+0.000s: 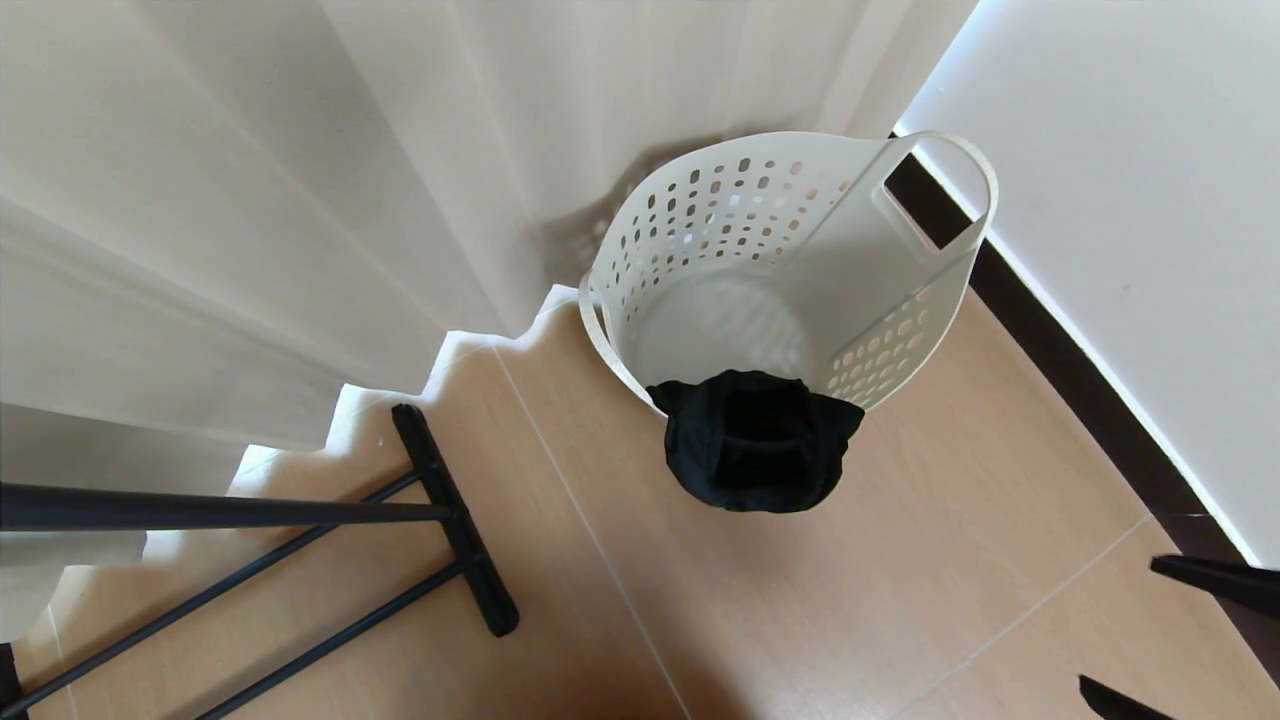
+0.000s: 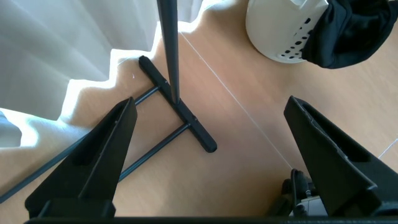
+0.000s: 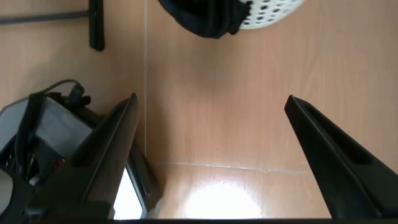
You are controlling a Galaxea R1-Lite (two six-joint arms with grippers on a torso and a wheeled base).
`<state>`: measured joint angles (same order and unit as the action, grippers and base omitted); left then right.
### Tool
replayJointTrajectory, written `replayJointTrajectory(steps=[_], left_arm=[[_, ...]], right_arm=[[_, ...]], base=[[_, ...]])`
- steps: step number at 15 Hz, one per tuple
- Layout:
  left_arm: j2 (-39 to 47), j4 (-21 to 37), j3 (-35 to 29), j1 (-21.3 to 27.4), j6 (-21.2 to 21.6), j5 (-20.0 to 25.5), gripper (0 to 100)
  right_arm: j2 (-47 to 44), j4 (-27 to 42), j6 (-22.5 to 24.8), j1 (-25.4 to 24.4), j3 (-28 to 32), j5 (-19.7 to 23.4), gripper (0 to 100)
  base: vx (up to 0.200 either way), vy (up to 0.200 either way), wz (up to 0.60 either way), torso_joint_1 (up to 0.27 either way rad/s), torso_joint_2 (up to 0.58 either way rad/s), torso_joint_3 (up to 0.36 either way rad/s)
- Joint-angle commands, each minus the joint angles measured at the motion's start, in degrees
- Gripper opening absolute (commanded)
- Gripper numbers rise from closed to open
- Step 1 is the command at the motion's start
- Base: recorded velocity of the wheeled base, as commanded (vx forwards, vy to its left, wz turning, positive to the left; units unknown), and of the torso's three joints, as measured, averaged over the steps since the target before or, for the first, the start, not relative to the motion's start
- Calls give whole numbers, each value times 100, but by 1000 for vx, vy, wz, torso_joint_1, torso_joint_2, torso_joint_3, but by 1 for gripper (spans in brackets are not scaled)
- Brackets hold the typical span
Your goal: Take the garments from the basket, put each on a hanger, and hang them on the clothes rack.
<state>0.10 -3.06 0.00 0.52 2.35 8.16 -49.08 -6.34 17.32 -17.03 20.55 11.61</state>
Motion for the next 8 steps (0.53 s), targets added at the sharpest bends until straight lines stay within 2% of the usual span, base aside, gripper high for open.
replayJointTrajectory(steps=[1, 3, 5, 8], left_arm=[[-1, -2, 0, 0, 2, 2, 100], [-1, -2, 0, 0, 2, 2, 100], [-1, -2, 0, 0, 2, 2, 100], [-1, -2, 0, 0, 2, 2, 100]], right_arm=[[-2246, 1, 781, -775, 1601, -255, 100], [-2985, 1, 1071, -1039, 2313, -739, 100], [-4004, 1, 1537, -1048, 3359, -1161, 100], [-4953, 1, 1713, -1101, 4282, -1161, 100]], base=[[0, 0, 0, 0, 0, 0], [0, 0, 0, 0, 0, 0], [0, 0, 0, 0, 0, 0], [0, 0, 0, 0, 0, 0]])
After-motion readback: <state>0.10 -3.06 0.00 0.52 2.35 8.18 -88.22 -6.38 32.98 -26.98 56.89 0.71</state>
